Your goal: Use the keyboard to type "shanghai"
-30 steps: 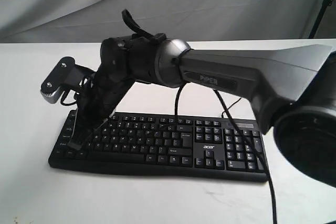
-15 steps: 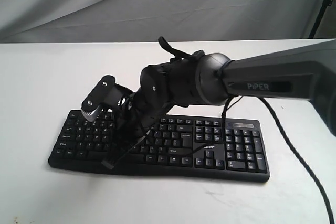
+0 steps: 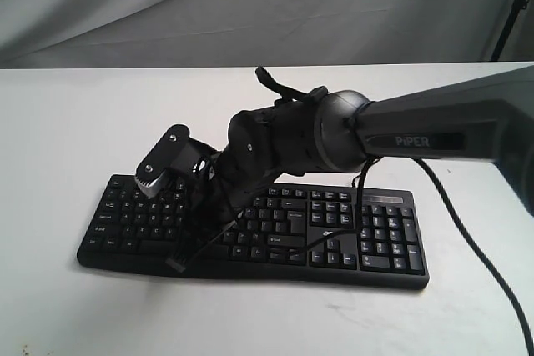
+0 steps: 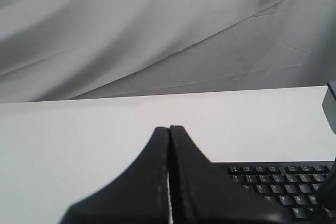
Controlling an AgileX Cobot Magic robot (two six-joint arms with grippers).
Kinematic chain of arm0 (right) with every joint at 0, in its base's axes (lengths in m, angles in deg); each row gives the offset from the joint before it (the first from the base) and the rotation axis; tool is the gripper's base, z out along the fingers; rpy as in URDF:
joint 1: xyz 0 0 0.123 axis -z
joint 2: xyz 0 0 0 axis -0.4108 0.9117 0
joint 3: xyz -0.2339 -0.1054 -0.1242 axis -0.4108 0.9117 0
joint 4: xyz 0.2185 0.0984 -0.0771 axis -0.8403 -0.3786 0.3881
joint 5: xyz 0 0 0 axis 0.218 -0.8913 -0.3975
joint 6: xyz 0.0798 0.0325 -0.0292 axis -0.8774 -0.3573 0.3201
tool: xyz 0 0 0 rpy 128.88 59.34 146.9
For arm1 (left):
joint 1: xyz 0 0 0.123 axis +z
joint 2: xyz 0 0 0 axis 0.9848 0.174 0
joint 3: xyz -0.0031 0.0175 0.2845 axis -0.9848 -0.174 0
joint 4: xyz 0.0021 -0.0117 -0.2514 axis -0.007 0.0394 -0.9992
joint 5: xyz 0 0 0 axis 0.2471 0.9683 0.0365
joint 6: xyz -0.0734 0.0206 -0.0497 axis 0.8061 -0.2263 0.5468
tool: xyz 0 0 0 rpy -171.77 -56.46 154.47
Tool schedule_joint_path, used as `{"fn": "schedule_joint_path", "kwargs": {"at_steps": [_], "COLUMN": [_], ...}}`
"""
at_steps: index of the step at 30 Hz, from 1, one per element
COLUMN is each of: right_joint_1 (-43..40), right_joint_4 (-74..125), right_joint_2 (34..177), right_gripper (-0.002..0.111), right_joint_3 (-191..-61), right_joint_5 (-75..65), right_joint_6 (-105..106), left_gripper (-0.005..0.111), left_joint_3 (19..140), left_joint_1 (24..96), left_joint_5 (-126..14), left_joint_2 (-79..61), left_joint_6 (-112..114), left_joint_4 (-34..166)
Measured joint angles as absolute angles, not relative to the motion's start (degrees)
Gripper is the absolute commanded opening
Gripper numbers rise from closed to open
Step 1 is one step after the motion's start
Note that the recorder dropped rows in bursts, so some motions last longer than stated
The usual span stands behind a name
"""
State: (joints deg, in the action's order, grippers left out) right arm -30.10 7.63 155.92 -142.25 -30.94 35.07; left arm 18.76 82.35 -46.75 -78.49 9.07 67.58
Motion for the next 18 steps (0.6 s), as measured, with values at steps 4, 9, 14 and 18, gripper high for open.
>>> {"fn": "schedule_joint_path", "kwargs": {"at_steps": [4, 9, 14, 18], "right_joint_1": [-30.1, -30.1, -30.1, -30.1], "right_joint_4": [7.5, 7.3, 7.5, 7.9], "right_joint_2": [157.0, 156.9, 156.7, 158.5], "right_gripper": [0.000, 0.000, 0.000, 0.000], "right_joint_3": [-142.2, -142.2, -146.9, -150.5], "right_joint_5": [-30.7, -30.3, -30.3, -31.6], "right_joint_6": [35.1, 35.1, 35.1, 35.1], "left_gripper": [0.000, 0.000, 0.000, 0.000], "left_joint_3": [18.8, 18.8, 18.8, 18.8], "left_joint_1": [82.3, 82.3, 82.3, 82.3], "left_joint_5": [-46.8, -46.8, -46.8, -46.8], "left_joint_2": [-78.5, -78.5, -78.5, -78.5], "left_joint_6": [9.1, 9.1, 9.1, 9.1], "left_joint_4": [67.6, 67.6, 67.6, 67.6]}}
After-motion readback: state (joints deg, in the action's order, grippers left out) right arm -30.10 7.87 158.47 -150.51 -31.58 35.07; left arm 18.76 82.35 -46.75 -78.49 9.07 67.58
